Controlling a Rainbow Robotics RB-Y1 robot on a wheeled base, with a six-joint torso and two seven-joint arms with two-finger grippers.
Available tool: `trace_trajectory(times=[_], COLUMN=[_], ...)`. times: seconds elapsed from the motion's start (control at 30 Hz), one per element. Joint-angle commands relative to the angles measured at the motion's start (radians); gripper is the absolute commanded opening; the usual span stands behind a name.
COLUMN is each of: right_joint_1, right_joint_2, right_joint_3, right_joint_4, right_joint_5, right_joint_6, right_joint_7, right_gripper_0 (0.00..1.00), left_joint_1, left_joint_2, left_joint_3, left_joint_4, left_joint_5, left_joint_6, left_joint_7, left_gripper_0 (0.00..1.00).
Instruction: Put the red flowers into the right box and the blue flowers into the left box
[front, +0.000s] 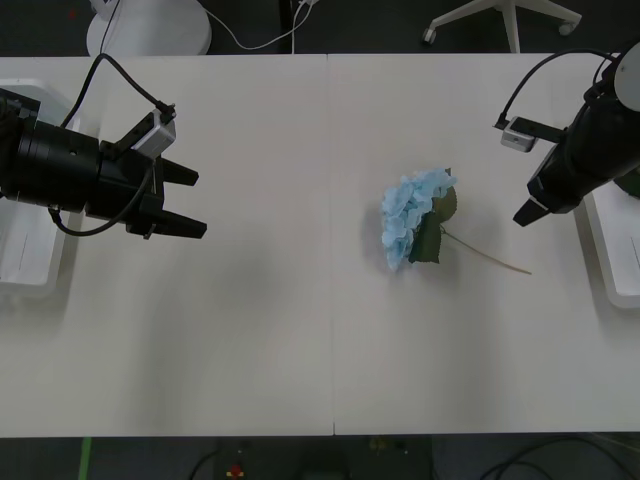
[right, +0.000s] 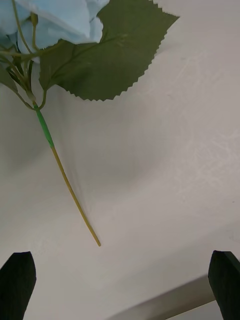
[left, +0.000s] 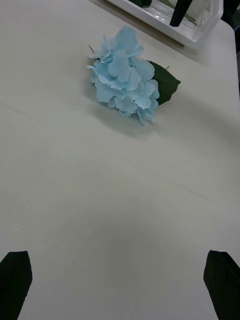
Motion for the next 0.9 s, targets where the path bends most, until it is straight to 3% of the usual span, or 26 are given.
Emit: trace_trajectory(times=[0.03, 0.47, 0.9], right_joint_1=[0.03, 0.07, 0.078], right_joint_2=[0.008, 0.118, 0.221], right_joint_3=[0.001, 0.111, 0.114], right_joint_4=[-0.009, -0.009, 0.0], right_joint_5=[0.015, 0.021, 0.114], right_joint_6=[-0.023, -0.236, -0.299], right_joint_7=[0.035, -0.055, -0.147], right_gripper_0=[1.0, 1.0, 1.0], left_joint_1=[-0.04, -0.04, -0.04], left_joint_2=[0.033, 0.033, 0.033], left_joint_3=[-0.005, -0.005, -0.005], left_joint_4=[-0.009, -0.009, -0.009], left_joint_5=[0.012, 0.012, 0.012], left_joint_6=[-0.008, -0.008, -0.008], left_joint_7=[-0.074, -0.074, -0.074], left_gripper_0=[1.0, 1.0, 1.0])
